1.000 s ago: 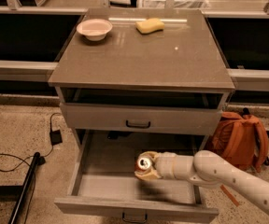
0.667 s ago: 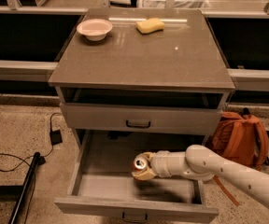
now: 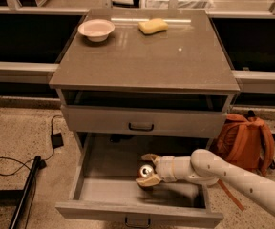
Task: Place coke can into middle drawer
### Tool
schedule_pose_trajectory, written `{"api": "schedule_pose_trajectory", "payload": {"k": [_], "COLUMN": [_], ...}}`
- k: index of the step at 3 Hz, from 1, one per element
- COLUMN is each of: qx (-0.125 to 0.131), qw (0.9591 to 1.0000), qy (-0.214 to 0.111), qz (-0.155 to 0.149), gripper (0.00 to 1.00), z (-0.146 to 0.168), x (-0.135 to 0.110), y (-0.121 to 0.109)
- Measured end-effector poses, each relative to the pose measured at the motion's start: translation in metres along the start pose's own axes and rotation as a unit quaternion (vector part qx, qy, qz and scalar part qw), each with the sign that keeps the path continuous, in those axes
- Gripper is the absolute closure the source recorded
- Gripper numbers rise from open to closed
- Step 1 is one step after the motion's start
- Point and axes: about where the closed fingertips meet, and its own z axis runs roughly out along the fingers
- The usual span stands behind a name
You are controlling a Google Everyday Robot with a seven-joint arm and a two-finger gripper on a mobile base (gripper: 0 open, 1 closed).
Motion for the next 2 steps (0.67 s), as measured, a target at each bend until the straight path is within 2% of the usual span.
{"api": "schedule_pose_trajectory", "payload": {"k": [1, 2], "qx": [0.0, 0.0], "qw": [1.0, 1.0], "qy": [0.0, 0.0], "qz": [0.0, 0.0], "gripper": [0.0, 0.0], "z": [0.0, 0.0], "x": [0.0, 0.0], "y": [0.0, 0.0]}}
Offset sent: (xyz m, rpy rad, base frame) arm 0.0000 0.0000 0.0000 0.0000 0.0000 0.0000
